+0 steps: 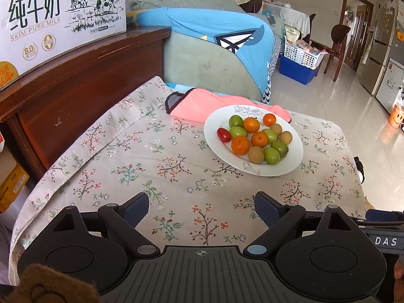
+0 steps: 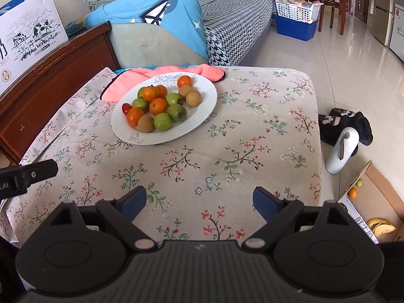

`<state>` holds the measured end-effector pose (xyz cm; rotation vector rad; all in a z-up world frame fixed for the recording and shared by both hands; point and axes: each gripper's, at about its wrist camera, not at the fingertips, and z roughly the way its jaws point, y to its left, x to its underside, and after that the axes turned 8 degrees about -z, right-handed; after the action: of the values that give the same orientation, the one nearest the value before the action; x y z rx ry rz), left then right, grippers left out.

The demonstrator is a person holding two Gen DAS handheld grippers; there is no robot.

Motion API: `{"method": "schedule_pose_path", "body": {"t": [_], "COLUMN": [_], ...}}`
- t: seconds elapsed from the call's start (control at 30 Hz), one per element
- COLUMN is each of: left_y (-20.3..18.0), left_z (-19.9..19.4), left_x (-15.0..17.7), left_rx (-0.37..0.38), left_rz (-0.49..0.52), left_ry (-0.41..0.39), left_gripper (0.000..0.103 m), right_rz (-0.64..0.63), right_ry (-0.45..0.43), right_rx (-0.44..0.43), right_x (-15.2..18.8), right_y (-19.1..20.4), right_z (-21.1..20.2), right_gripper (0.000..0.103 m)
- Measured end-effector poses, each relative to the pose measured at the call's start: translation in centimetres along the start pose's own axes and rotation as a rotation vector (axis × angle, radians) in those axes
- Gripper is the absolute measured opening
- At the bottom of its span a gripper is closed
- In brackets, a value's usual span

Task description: Organize fruits

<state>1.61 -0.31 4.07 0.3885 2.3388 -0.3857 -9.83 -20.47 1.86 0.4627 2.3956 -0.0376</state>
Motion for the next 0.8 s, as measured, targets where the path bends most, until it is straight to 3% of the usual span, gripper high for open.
{"method": "schedule_pose_path", "body": {"t": [0.23,0.4,0.57,0.8], "left_y": [-0.6,-0.7,-1.0,-2.5], "left_z": [0.2,1.1,2.6,4.9], "left_x": [0.0,-0.5,-1.7,-3.4], "left_rx": [-0.021,-0.058,-0.094,-0.166], "left_rz": [0.004,-0.028,-0.063,-0.010], "left_ry": [0.016,0.049,0.084,0.110], "left_gripper": [0.092,0.092,0.092,0.092], "right_rz": [-0.019,-0.047,-0.087,-0.066], "right_ry": [0.053,0.029,0.028,0.031], "right_rx": [0.032,0.036,0.063,0.060], "right_x": [0.8,0.0,-1.4,-4.5], "right_y": [0.7,1.3,1.6,0.5], "right_z": [0.0,-0.2,0.6,2.3], "right_gripper": [0.091,0.093,0.094,0.094]}}
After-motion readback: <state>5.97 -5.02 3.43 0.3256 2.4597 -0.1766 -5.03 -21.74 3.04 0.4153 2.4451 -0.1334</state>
